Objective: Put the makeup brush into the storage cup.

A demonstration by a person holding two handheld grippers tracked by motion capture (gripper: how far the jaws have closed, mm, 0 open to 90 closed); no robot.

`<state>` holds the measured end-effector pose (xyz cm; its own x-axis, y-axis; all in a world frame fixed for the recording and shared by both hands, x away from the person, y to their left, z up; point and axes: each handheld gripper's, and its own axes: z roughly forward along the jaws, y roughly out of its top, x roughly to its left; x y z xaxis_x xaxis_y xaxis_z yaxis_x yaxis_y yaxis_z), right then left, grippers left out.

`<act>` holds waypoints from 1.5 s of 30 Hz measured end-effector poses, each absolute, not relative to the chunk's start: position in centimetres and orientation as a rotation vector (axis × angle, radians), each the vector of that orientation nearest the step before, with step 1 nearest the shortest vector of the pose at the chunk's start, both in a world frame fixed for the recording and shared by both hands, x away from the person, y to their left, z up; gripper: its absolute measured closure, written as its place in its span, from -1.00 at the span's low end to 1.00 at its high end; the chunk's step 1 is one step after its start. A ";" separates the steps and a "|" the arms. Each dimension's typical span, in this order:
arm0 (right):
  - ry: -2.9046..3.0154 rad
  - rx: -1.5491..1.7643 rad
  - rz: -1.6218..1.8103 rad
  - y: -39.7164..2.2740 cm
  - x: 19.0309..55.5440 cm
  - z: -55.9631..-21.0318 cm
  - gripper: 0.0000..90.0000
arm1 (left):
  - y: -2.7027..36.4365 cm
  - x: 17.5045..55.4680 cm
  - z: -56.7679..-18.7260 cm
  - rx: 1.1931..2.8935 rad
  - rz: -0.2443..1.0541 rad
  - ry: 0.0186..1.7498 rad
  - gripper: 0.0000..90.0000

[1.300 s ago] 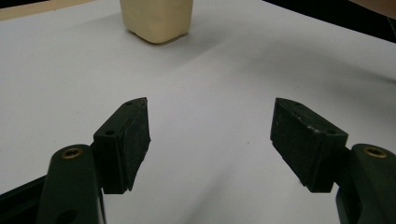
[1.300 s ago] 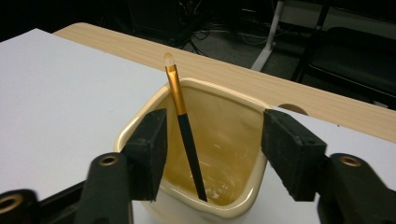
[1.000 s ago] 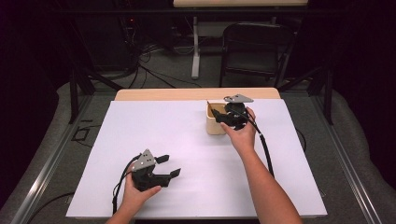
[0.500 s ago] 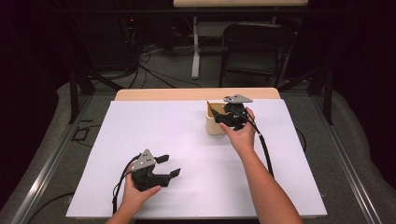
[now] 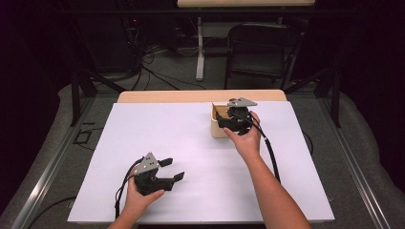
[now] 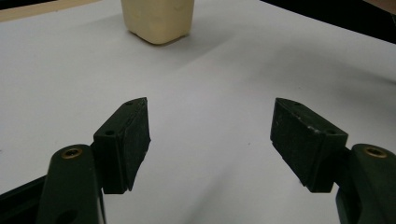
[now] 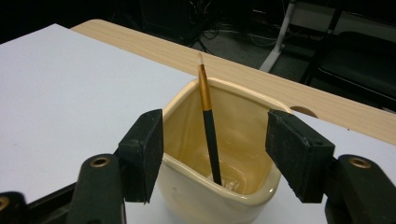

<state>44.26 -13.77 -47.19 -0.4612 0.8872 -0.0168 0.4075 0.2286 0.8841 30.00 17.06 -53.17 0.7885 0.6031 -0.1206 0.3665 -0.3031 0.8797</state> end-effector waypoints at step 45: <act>2.044 1.088 1.286 -14.5 37.4 -47.4 -0.17 | 17.3 30.0 -53.1 1.919 0.287 0.745 -0.37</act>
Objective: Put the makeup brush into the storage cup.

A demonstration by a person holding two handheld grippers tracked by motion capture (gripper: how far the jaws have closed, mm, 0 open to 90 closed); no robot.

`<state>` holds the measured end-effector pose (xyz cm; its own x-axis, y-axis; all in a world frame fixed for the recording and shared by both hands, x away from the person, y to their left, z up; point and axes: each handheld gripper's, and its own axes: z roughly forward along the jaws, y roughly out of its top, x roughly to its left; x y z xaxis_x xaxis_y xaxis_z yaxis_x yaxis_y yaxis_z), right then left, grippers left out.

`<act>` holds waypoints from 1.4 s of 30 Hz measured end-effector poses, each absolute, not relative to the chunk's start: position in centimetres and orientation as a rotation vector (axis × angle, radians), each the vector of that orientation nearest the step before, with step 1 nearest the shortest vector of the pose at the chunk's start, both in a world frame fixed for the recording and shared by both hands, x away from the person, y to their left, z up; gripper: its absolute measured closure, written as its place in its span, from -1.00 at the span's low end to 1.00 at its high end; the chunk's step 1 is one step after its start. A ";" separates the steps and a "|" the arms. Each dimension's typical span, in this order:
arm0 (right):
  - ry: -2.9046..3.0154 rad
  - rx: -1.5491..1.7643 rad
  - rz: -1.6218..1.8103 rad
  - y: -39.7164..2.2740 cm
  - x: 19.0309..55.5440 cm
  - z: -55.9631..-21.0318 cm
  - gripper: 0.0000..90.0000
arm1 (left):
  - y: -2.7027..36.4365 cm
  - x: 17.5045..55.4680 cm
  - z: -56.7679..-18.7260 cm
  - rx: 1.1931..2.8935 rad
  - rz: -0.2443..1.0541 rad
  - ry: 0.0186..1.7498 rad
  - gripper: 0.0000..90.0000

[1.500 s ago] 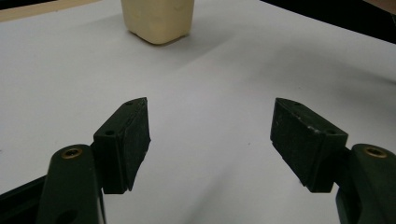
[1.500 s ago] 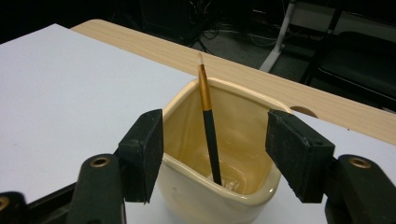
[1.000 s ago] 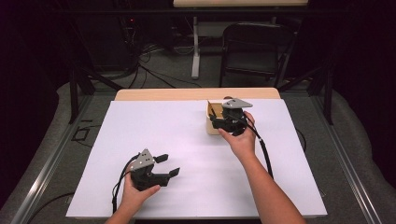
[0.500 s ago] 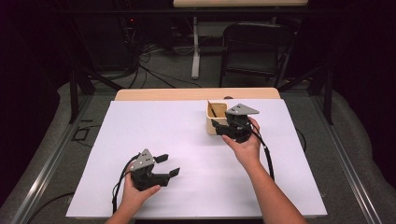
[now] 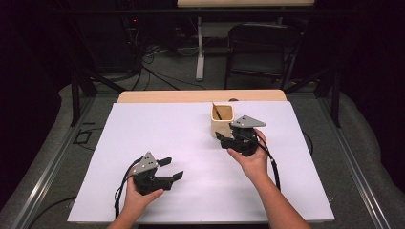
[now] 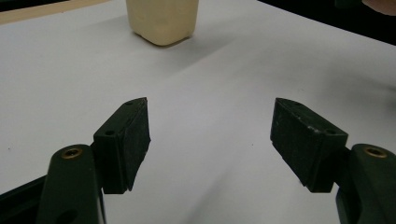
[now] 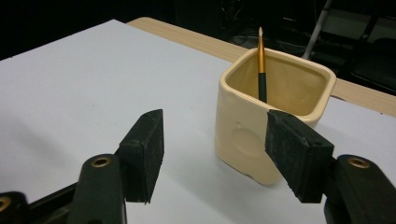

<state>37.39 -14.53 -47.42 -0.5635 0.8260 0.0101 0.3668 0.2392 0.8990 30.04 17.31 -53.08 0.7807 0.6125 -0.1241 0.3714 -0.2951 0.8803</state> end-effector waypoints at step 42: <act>2.124 1.049 1.309 -15.2 31.3 -48.4 -0.18 | 17.4 30.0 -53.1 1.918 0.292 0.752 -0.36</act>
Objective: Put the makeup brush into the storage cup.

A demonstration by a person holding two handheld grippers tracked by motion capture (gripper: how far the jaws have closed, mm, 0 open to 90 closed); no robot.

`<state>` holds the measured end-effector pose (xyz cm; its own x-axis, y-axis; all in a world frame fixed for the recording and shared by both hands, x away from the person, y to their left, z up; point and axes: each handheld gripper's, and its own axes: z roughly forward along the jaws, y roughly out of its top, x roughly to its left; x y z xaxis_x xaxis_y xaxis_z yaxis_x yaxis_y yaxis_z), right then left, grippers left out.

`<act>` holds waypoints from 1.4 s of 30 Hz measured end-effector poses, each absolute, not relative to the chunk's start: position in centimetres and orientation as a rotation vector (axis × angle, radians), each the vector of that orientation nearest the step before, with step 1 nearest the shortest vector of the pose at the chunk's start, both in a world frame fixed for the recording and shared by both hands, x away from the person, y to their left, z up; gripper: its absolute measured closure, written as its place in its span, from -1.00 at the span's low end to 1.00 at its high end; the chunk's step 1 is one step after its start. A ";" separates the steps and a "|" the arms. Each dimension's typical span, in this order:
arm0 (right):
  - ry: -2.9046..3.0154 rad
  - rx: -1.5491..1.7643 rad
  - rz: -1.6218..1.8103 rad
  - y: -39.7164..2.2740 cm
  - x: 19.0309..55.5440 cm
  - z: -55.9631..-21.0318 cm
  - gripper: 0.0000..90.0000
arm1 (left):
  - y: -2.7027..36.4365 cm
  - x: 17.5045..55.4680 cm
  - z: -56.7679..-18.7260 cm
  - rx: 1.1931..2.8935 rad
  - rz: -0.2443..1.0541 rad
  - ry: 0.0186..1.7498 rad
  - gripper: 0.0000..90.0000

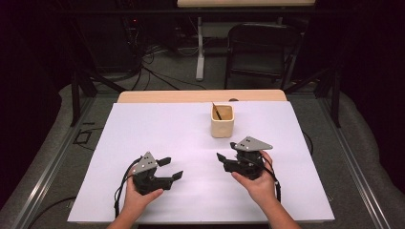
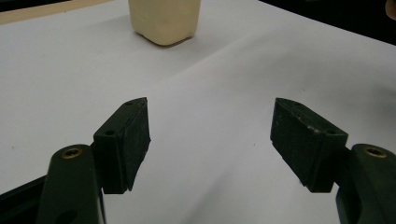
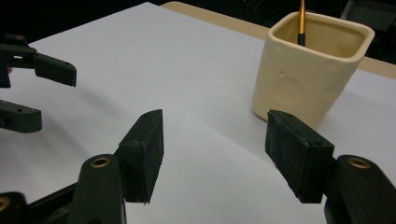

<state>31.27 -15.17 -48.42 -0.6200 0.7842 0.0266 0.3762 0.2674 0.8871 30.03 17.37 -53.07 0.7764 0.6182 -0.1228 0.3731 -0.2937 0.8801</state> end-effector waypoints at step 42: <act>2.173 1.058 1.310 -15.4 28.8 -50.9 -0.18 | 17.3 30.0 -53.1 1.917 0.289 0.756 -0.36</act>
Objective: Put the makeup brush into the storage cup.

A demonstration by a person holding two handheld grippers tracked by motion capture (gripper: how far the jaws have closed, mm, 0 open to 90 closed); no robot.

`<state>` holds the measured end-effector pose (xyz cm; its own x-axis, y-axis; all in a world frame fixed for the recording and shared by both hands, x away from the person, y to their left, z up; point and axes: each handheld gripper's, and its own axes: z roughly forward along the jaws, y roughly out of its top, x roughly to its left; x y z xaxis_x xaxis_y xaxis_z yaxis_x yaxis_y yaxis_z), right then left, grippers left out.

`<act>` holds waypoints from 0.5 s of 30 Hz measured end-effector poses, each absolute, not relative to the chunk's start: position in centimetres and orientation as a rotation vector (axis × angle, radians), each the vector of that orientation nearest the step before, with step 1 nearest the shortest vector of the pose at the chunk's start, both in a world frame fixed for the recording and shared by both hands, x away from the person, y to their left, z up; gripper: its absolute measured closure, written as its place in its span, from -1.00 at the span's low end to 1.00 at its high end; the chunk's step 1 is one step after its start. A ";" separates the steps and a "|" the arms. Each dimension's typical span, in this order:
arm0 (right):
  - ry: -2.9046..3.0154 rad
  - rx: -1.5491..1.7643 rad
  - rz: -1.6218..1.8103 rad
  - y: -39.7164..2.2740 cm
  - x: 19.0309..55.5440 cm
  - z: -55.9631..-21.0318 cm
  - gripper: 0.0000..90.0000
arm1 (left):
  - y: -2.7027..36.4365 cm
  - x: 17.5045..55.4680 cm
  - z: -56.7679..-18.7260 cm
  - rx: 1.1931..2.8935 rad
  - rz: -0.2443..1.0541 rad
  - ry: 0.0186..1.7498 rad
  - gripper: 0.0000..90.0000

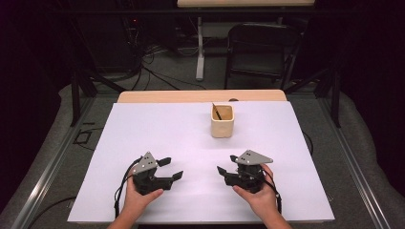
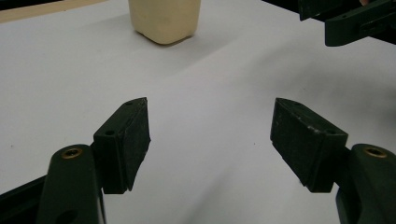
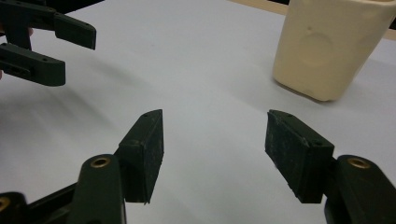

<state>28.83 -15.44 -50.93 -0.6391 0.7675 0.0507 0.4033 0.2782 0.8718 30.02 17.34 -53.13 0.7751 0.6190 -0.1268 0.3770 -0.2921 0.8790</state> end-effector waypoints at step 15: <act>2.190 1.042 1.305 -15.4 28.8 -52.8 -0.17 | 17.4 30.0 -53.1 1.917 0.290 0.755 -0.36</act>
